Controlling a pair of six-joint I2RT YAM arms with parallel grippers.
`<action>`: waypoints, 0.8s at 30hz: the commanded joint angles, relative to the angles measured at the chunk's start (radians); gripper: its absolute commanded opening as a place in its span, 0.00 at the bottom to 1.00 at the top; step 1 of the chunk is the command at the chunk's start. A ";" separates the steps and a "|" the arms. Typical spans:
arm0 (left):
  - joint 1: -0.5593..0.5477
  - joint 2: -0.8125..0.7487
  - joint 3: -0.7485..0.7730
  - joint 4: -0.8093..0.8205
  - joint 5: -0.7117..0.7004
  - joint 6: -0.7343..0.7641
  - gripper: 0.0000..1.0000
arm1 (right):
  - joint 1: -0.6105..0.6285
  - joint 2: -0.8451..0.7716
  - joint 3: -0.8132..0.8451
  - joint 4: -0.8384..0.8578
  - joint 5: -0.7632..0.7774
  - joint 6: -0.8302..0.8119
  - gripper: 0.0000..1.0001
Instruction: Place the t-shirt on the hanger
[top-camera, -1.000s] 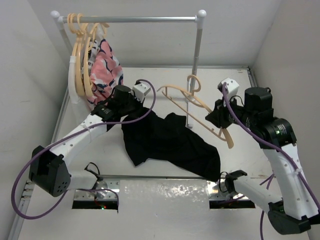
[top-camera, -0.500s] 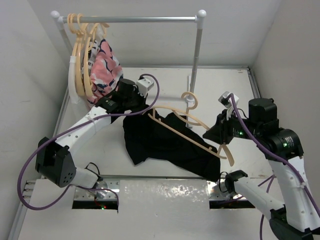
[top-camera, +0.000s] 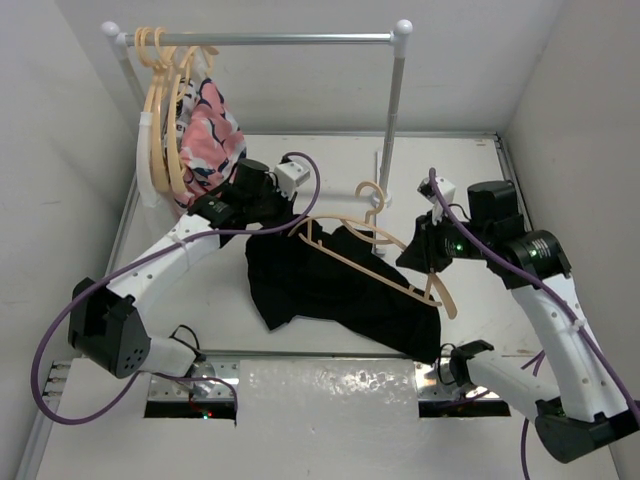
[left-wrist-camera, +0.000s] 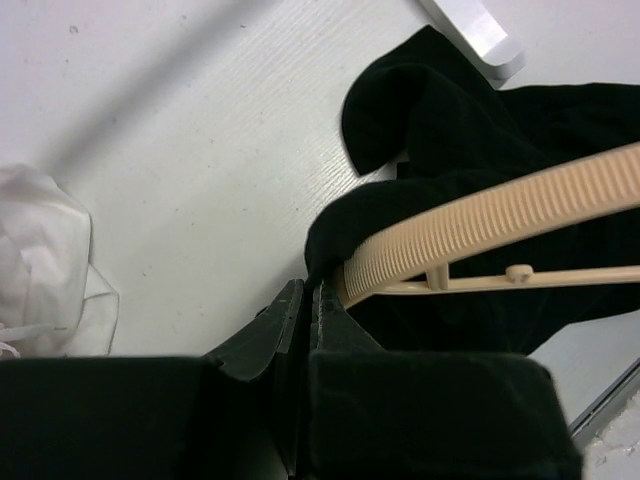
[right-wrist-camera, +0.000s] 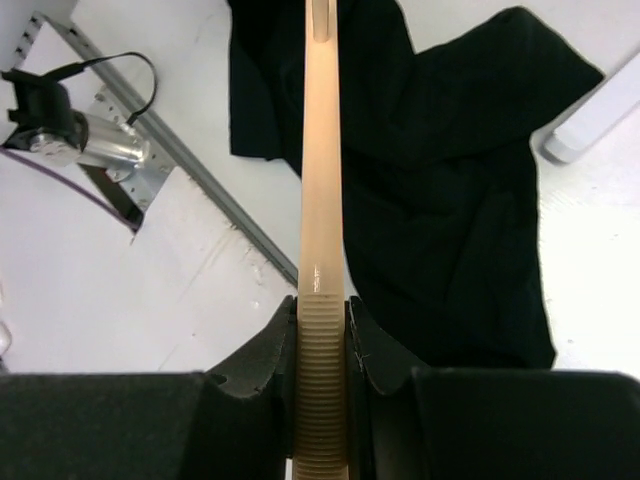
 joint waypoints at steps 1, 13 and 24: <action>0.003 -0.041 -0.003 0.013 0.037 0.022 0.00 | 0.002 0.024 0.091 0.028 0.065 -0.047 0.00; -0.008 -0.020 0.004 -0.009 -0.010 0.197 0.00 | 0.004 0.117 0.272 -0.101 0.112 -0.118 0.00; -0.008 0.019 0.066 -0.017 0.049 0.205 0.00 | 0.109 0.133 0.162 0.028 0.126 -0.070 0.00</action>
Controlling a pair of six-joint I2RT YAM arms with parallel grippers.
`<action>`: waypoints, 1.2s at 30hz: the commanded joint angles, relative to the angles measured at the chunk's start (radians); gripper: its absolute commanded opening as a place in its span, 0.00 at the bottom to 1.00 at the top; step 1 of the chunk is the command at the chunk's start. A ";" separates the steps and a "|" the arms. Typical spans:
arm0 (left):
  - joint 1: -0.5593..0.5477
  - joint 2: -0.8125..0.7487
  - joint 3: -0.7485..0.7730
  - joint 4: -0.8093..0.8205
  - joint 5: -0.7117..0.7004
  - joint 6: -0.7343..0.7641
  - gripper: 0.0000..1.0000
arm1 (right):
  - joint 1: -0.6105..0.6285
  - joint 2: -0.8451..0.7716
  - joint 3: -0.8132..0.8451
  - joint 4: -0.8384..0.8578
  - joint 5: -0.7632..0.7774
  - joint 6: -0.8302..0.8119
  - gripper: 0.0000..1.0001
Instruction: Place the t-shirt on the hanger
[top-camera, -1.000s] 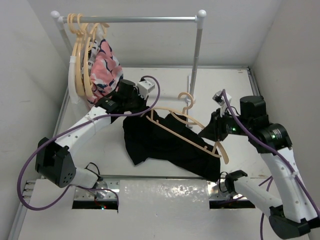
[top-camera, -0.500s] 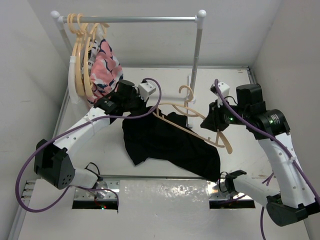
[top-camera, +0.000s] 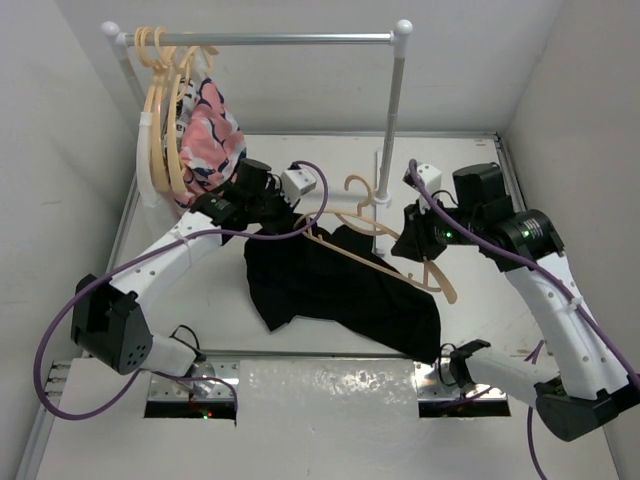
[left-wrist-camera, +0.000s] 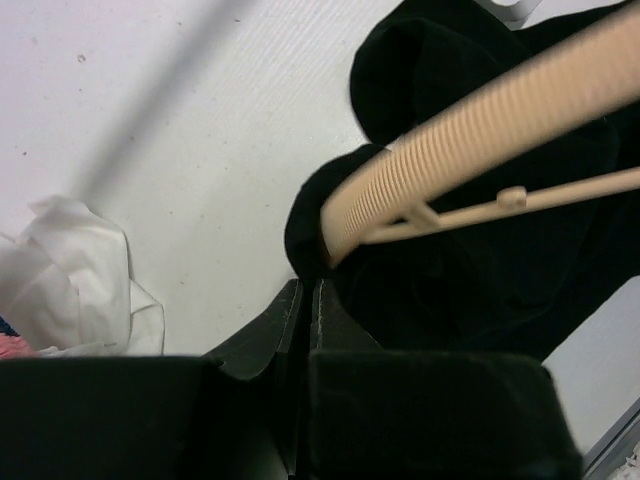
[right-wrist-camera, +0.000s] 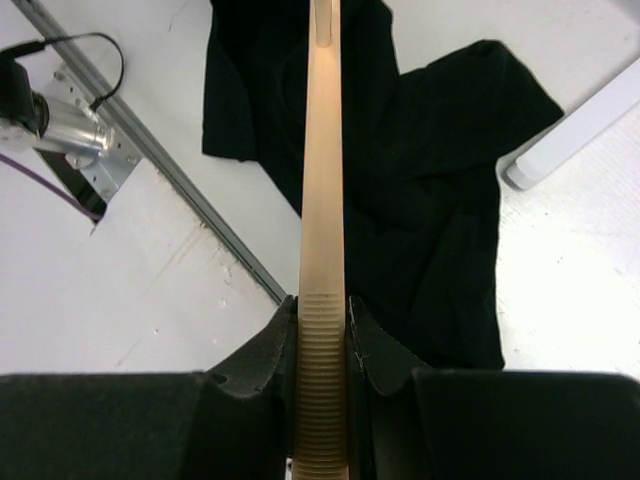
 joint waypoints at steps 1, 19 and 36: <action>-0.004 0.007 0.056 0.016 0.029 0.005 0.00 | 0.042 0.009 0.002 0.077 0.018 0.003 0.00; -0.022 -0.063 0.264 -0.245 0.550 0.198 0.00 | 0.123 -0.086 -0.303 0.383 -0.105 -0.228 0.00; -0.252 -0.019 0.560 -0.263 0.582 0.062 0.00 | 0.126 -0.344 -0.432 0.606 -0.057 -0.280 0.00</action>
